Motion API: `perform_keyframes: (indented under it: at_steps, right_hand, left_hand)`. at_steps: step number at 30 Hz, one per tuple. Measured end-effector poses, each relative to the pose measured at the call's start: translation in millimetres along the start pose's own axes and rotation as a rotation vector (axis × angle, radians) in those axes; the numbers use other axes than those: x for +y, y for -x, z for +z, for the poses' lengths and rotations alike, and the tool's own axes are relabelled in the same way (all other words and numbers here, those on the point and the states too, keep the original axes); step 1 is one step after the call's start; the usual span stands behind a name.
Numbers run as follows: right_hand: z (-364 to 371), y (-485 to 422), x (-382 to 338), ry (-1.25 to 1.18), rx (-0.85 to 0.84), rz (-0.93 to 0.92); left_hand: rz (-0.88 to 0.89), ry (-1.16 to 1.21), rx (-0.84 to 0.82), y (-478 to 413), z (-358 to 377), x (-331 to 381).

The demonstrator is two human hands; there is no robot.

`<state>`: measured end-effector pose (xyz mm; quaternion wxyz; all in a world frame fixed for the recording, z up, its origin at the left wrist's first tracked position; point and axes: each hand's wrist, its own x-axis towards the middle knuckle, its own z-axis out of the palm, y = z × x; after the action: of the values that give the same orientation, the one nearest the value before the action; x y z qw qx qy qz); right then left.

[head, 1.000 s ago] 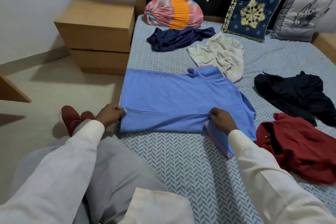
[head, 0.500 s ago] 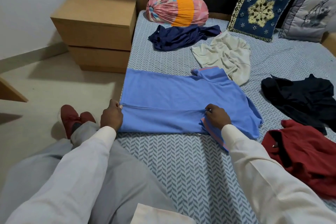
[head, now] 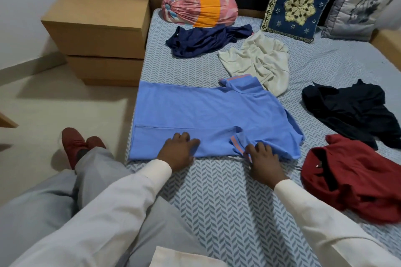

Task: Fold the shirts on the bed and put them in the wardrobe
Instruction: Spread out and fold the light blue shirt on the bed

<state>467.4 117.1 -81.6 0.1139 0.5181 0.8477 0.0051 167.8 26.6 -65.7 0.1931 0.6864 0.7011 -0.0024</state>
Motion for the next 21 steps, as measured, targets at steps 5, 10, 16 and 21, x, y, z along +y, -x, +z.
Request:
perform_keyframes:
  at_steps: [5, 10, 16, 21]
  right_hand:
    - [-34, -24, 14, -0.15, -0.146, -0.013]
    - [-105, -100, 77, -0.68, 0.371, 0.327]
    - [-83, -96, 142, -0.793, 0.124, 0.521]
    - [-19, -56, 152, -0.82, -0.154, 0.581]
  left_hand:
    - [-0.089, -0.183, -0.102, -10, -2, 11]
    - [-0.178, -0.218, -0.156, -17, -3, 10]
    - [-0.261, -0.176, -0.249, -16, -10, 11]
    - [-0.285, -0.122, -0.314, -16, -14, 16]
